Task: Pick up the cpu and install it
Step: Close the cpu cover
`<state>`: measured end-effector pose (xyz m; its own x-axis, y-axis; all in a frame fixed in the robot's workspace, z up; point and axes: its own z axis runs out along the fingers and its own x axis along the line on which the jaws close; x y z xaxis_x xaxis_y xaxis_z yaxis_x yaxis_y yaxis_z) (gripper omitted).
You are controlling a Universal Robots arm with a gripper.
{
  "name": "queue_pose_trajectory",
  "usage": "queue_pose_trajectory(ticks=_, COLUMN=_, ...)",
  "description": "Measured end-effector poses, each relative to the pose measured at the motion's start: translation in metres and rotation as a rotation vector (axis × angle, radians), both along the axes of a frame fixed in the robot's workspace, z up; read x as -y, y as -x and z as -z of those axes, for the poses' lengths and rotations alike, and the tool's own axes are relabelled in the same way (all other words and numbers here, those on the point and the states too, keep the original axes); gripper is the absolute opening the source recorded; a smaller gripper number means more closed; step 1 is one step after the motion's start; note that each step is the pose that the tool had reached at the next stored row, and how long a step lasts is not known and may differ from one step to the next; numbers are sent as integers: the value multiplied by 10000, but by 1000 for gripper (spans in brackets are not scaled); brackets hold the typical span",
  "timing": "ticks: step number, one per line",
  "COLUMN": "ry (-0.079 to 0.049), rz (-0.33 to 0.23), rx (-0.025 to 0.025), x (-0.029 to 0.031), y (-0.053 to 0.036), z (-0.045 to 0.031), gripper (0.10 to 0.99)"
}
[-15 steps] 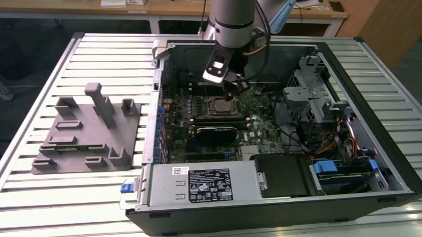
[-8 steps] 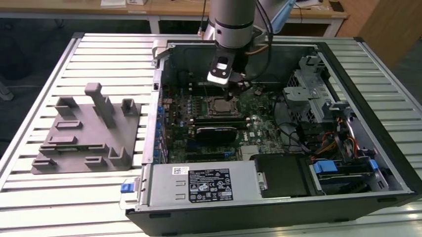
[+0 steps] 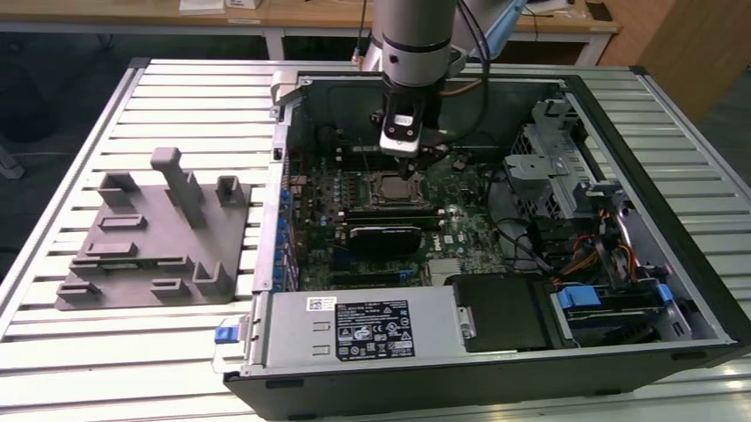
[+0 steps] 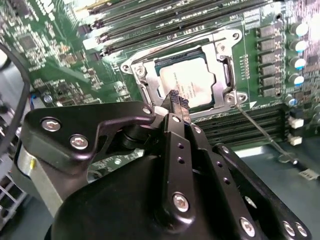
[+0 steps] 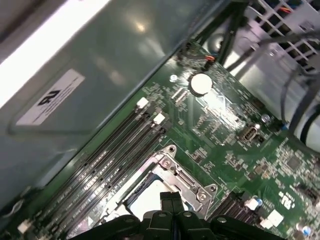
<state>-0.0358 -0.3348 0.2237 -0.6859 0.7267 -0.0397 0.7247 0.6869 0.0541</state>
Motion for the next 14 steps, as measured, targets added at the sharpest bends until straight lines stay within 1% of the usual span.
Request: queue_pose_trajectory(ticks=14, ry=26, rz=-2221, rx=0, x=0, y=0, z=9, gripper=106)
